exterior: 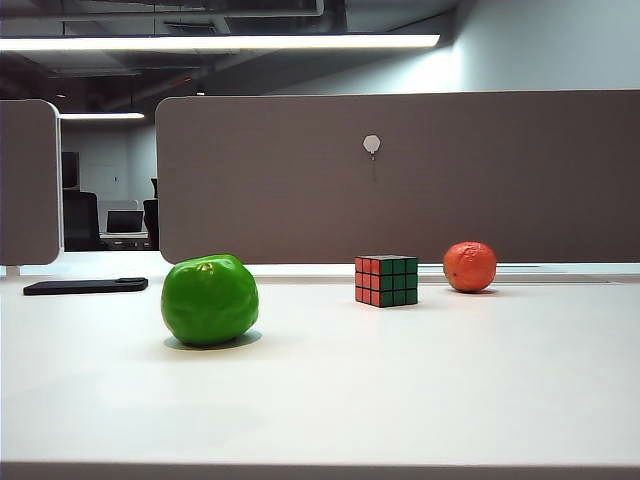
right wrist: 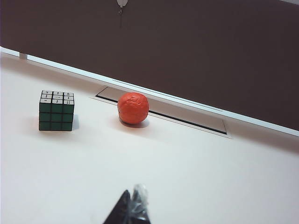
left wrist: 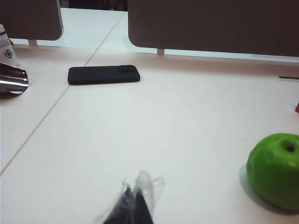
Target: Move all the fruits on the tabletop near the face of the Rubik's cube that has the color most similar to each fruit.
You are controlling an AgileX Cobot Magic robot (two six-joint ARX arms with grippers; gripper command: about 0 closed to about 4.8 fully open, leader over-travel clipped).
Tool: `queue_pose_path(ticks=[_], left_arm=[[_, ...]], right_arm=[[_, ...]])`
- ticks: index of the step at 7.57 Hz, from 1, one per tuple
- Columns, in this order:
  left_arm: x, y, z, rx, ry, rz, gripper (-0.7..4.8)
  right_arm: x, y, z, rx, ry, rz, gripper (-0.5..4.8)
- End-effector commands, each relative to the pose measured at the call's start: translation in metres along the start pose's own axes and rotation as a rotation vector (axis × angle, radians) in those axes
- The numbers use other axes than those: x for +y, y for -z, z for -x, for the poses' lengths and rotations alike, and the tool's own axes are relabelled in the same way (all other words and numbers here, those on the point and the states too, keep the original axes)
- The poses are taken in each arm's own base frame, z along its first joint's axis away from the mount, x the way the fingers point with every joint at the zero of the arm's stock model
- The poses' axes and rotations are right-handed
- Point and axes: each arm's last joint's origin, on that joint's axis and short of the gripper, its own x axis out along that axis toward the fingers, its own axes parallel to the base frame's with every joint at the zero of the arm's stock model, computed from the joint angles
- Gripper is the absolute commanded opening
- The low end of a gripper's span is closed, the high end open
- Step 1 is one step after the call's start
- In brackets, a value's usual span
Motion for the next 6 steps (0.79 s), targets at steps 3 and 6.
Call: queue_pose_path(ticks=[3,6], left_arm=[[0.012,-0.013,-0.004,-0.120,-0.070,0.034,-0.05],[0.038,-0.016,-0.008,-0.130,-0.026,0.023,-0.05]], right_arm=[[-0.002,-0.002,0.000,-0.021,0.020,0.007,-0.01],[-0.006,-0.007,0.001,-0.072,0.083,0.007,-0.01]])
